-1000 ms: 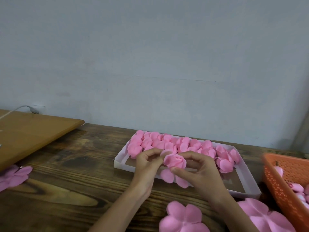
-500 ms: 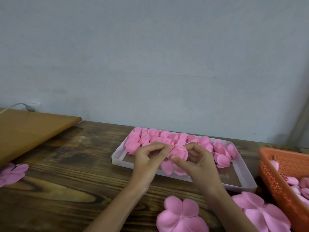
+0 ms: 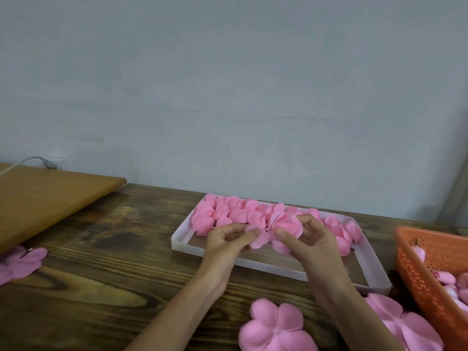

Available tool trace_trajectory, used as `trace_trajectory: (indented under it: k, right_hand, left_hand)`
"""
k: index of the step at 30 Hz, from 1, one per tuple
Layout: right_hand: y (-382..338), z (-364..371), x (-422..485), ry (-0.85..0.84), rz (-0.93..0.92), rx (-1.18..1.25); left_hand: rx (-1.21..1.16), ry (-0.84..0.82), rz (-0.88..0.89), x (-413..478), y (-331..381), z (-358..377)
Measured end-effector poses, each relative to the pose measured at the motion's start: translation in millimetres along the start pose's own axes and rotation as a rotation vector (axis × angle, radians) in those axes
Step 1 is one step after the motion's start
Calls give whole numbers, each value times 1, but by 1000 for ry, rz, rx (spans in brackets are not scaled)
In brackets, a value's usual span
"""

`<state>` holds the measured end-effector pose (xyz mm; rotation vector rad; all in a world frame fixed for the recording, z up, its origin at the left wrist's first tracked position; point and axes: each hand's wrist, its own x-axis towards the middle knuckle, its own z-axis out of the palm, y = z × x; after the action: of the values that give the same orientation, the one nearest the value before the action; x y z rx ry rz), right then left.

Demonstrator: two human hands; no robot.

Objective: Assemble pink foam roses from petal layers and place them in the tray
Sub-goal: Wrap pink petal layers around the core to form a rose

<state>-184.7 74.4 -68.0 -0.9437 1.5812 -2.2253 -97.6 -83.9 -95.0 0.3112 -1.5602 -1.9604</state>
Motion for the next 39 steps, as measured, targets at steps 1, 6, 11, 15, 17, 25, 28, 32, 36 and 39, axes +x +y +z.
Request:
trace_trajectory:
  k: [1,6,11,15,17,25,28,32,36,39]
  right_hand:
    - [0,0,0,-24,-15,-22]
    - [2,2,-2,-131,-66,-151]
    - [0,9,-5,-104,-88,-212]
    - [1,15,-6,-83,-68,-192]
    - [3,21,-9,-91,-58,-160]
    - [17,43,-18,-143,-43,-288]
    - [18,42,-19,-133,-76,-354]
    - [19,47,-23,-65,-143,-576]
    - [16,49,-26,-36,-220,-680]
    - [17,50,-28,5,-280,-789]
  left_hand:
    - [-25,3,-7,1,0,-1]
    - [-25,-25,10,0,3,1]
    - [-20,-32,41,0,2,0]
    - [-136,-24,-28,2,1,1]
    - [-166,9,-37,3,2,1]
    - [-291,43,-153,-3,-8,14]
    - [-381,20,-141,-5,-5,15]
    - [-442,13,-191,-6,-9,14]
    - [-457,38,-205,-7,-7,16]
    - [-442,82,-201,-7,-11,16]
